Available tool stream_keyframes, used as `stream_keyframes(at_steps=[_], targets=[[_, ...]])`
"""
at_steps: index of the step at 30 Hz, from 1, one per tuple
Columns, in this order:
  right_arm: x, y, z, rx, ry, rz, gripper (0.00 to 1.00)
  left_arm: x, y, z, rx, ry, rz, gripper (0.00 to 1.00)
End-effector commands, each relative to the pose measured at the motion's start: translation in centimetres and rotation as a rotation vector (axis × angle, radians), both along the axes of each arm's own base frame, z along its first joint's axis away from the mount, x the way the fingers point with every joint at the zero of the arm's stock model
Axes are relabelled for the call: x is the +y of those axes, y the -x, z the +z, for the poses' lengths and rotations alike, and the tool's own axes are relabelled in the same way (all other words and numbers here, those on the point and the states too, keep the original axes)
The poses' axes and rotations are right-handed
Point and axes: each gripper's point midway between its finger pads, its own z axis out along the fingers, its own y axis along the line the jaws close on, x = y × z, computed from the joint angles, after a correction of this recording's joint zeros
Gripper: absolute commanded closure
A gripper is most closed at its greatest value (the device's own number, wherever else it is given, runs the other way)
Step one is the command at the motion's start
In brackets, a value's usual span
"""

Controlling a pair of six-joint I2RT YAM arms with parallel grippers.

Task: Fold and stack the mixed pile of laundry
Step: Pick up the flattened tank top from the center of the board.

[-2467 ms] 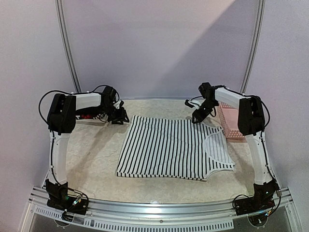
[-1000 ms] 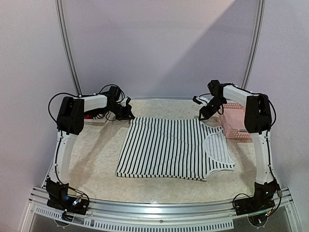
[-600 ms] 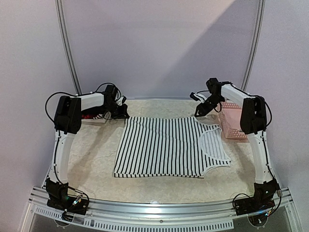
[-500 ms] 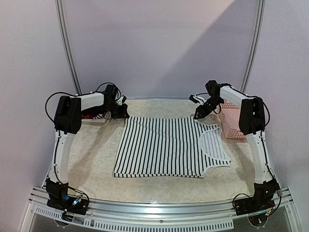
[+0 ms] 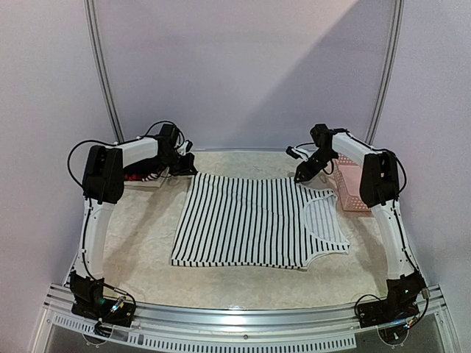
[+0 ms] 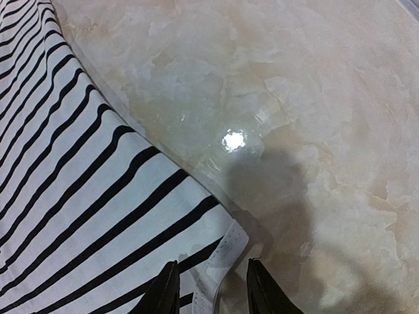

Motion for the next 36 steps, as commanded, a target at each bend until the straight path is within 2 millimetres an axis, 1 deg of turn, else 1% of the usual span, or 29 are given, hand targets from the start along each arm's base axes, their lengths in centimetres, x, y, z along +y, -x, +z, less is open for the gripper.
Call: stream_keyframes(at_steps=[1,12,15,19,21,22,24,26,29,30,31,33,36], targets=[[0.5,-0.1,-1.6,-0.011,0.019,0.048,0.66,0.0,0.0,-0.2,0.004,0.013,-0.006,1.0],[1.1,-0.5,-1.7,-0.038,0.048,0.095,0.76,-0.2,0.2,-0.5,0.01,0.024,-0.011,1.0],[1.3,-0.5,-2.2,-0.039,0.062,0.102,0.79,-0.2,0.3,-0.6,0.014,0.028,-0.011,1.0],[1.4,-0.7,-2.3,-0.055,0.074,0.111,0.89,-0.4,0.3,-0.6,0.012,0.028,-0.017,1.0],[1.4,-0.5,-2.3,-0.052,0.071,0.117,0.98,-0.3,0.4,-0.4,0.007,0.022,-0.018,1.0],[1.5,-0.6,-2.2,-0.054,0.067,0.12,1.0,-0.2,0.4,-0.2,0.003,0.018,-0.02,1.0],[1.7,-0.7,-1.8,-0.065,0.057,0.118,1.0,0.0,0.6,0.2,-0.005,0.01,-0.027,1.0],[2.0,-0.9,-1.0,-0.088,0.032,0.114,1.0,0.3,0.8,0.8,-0.016,-0.001,-0.034,1.0],[2.6,-0.7,1.7,-0.129,-0.017,0.106,1.0,0.9,1.0,1.8,-0.039,-0.018,-0.044,1.0],[3.1,-0.6,3.1,-0.149,-0.028,0.109,1.0,1.2,1.0,2.2,-0.048,-0.023,-0.044,1.0],[3.4,-0.4,3.9,-0.156,-0.031,0.113,1.0,1.5,0.9,2.7,-0.059,-0.025,-0.042,1.0],[3.9,0.0,4.5,-0.161,-0.027,0.125,1.0,1.9,0.7,3.5,-0.074,-0.025,-0.036,1.0],[4.6,0.4,4.6,-0.162,-0.023,0.136,1.0,2.3,0.5,4.7,-0.097,-0.017,-0.03,1.0]])
